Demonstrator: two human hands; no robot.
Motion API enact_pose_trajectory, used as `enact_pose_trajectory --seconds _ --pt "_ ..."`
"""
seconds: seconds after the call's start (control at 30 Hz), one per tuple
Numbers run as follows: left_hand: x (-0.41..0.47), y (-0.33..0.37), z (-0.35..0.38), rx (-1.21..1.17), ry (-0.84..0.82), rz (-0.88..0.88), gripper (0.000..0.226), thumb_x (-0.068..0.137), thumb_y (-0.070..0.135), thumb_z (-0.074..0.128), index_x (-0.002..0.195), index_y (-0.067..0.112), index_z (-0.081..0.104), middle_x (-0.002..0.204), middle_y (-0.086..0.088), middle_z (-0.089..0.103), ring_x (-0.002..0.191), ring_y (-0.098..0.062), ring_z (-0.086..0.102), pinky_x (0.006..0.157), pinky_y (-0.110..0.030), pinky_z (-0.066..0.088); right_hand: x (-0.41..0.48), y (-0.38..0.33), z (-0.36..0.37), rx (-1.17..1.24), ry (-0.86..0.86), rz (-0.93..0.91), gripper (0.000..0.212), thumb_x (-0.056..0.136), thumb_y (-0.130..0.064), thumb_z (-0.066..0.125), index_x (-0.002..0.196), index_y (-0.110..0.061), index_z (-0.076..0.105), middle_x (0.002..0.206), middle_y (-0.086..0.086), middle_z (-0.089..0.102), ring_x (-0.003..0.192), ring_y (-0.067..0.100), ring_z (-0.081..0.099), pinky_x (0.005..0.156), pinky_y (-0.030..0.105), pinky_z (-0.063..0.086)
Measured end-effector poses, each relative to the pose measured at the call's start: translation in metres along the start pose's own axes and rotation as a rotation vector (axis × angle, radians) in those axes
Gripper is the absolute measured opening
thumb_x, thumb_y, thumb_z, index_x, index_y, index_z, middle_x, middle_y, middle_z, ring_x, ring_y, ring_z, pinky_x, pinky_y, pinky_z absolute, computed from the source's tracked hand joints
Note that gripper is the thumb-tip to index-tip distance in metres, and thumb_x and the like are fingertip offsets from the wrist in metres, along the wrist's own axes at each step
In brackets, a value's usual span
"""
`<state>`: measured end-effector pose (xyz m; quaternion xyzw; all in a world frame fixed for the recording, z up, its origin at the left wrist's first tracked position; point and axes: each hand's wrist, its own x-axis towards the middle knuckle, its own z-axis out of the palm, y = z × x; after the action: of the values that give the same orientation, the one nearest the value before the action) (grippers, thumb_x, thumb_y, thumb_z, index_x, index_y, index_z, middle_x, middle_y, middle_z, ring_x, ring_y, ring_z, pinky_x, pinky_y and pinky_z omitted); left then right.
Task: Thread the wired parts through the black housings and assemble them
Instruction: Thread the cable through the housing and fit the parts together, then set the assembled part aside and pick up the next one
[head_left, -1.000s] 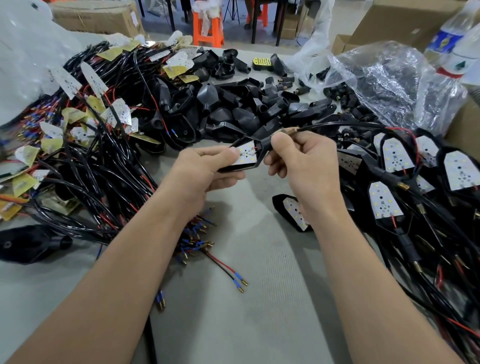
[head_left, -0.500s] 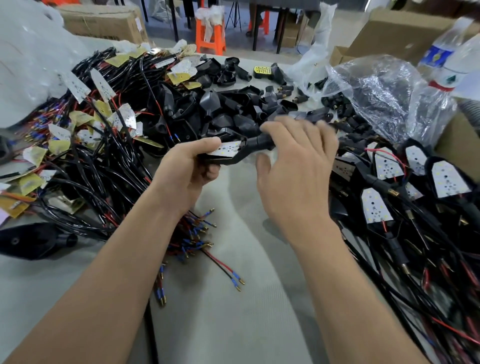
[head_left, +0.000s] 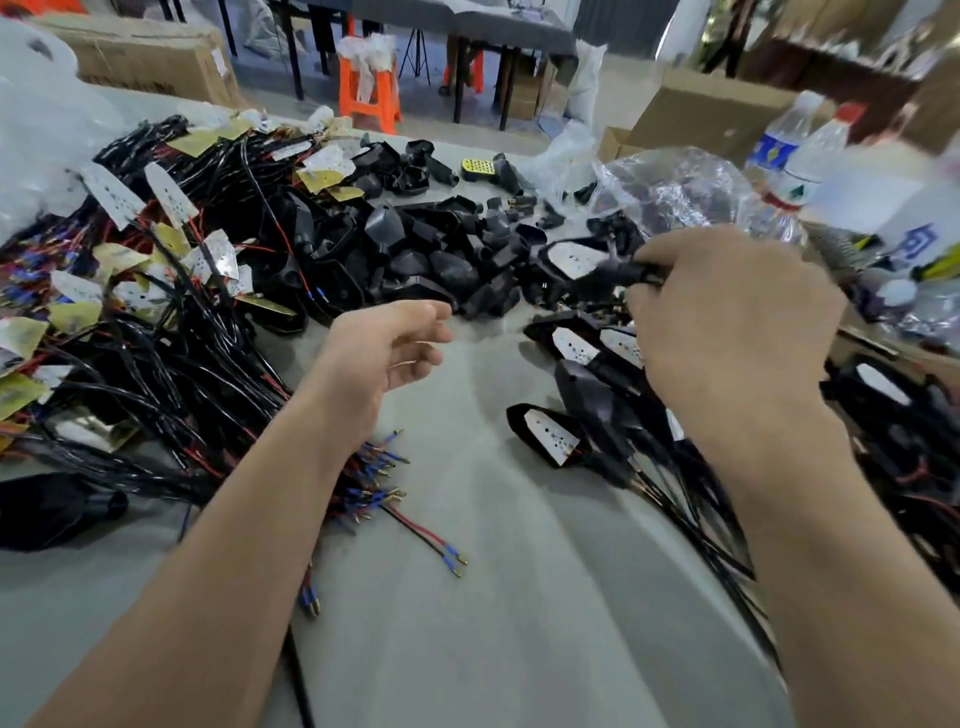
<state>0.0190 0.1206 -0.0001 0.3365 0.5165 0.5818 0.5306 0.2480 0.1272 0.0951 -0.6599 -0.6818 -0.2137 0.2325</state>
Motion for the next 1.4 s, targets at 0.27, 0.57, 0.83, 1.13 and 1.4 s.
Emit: enact_pose_trajectory --seconds 0.27,0.57,0.83,1.13,1.4 --pt "-0.001 -0.003 0.004 0.162 0.014 0.036 0.017 0.096 0.010 0.065 0.091 0.016 0.080 0.080 -0.001 0.078 0.061 -0.007 0.064 0.058 -0.016 0.053 -0.066 0.017 0.058 0.075 -0.341 0.147 0.014 0.094 -0.028 0.059 0.104 -0.022 0.067 0.101 0.012 0.071 0.095 0.038 0.065 0.071 0.040 0.041" --pt "-0.002 -0.006 -0.004 1.119 0.446 0.358 0.020 0.088 0.027 0.061 0.087 0.035 0.079 0.082 0.011 0.076 0.083 -0.022 0.069 0.072 -0.031 0.050 -0.091 -0.052 0.069 0.453 -0.328 -0.196 0.037 0.082 -0.012 0.065 0.119 -0.016 0.069 0.137 0.002 0.064 0.128 0.030 0.049 0.108 0.042 0.038" --pt "0.004 0.010 -0.057 1.393 0.821 0.333 0.034 0.081 0.016 0.071 0.114 0.019 0.077 0.132 -0.015 0.064 0.126 -0.040 0.049 0.105 -0.051 0.036 -0.087 -0.128 0.103 0.606 -0.478 -0.252 0.018 0.097 -0.029 0.052 0.098 -0.015 0.062 0.107 0.001 0.064 0.110 0.025 0.048 0.099 0.041 0.038" --pt "0.014 0.006 -0.073 1.190 0.770 0.310 0.056 0.081 -0.003 0.065 0.134 0.017 0.066 0.115 -0.009 0.073 0.108 -0.036 0.063 0.090 -0.043 0.050 -0.084 -0.129 0.119 0.704 -0.539 -0.362 0.034 0.096 -0.036 0.057 0.123 -0.016 0.062 0.120 -0.001 0.061 0.119 0.021 0.046 0.107 0.038 0.035" --pt "0.001 0.012 -0.030 0.683 0.517 0.674 0.044 0.091 0.007 0.063 0.129 0.028 0.069 0.103 0.022 0.073 0.088 0.006 0.071 0.082 -0.019 0.060 -0.072 -0.125 0.110 1.355 -0.636 0.199 0.030 0.082 -0.044 0.058 0.100 -0.031 0.078 0.089 -0.014 0.076 0.076 0.000 0.063 0.072 0.023 0.048"
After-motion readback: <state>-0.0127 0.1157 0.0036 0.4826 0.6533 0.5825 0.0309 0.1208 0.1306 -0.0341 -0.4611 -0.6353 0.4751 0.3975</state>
